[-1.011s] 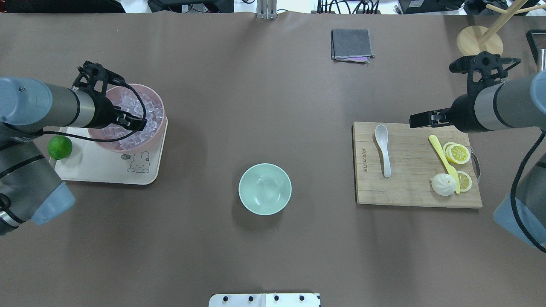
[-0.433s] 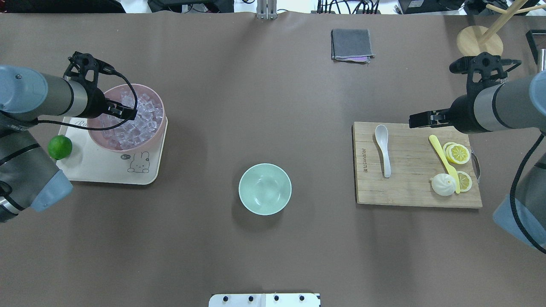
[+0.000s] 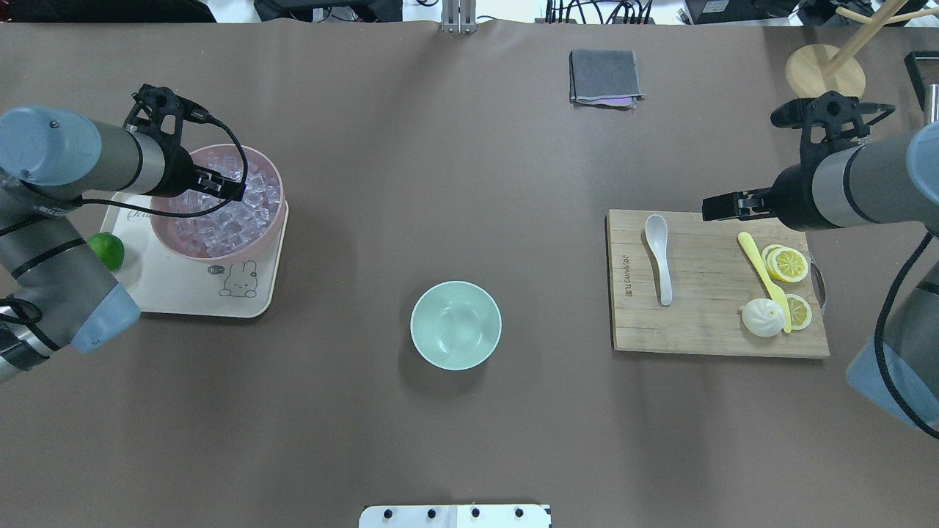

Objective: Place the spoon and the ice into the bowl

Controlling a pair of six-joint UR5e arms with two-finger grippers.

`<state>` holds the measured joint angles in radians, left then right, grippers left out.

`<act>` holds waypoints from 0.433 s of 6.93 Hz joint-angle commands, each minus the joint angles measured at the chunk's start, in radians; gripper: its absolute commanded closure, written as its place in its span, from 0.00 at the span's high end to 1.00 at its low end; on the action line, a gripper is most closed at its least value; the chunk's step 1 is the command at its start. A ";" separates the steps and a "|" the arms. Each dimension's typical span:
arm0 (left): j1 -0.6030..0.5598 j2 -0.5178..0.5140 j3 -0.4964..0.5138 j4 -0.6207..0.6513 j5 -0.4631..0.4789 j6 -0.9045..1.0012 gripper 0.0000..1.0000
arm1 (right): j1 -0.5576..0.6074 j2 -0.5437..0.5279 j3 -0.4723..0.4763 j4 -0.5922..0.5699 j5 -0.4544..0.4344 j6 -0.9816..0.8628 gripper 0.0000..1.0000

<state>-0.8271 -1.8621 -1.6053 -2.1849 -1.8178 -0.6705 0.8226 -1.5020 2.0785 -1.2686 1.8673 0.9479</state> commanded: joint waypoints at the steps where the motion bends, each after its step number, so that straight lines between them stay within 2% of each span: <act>1: 0.000 0.001 0.005 -0.001 -0.001 0.009 0.86 | -0.003 0.000 0.000 0.000 -0.005 0.000 1.00; 3: 0.000 0.001 0.002 -0.003 -0.006 0.008 0.86 | -0.003 0.000 0.000 0.000 -0.005 0.000 1.00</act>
<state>-0.8268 -1.8611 -1.6015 -2.1863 -1.8203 -0.6631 0.8193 -1.5018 2.0785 -1.2686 1.8625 0.9480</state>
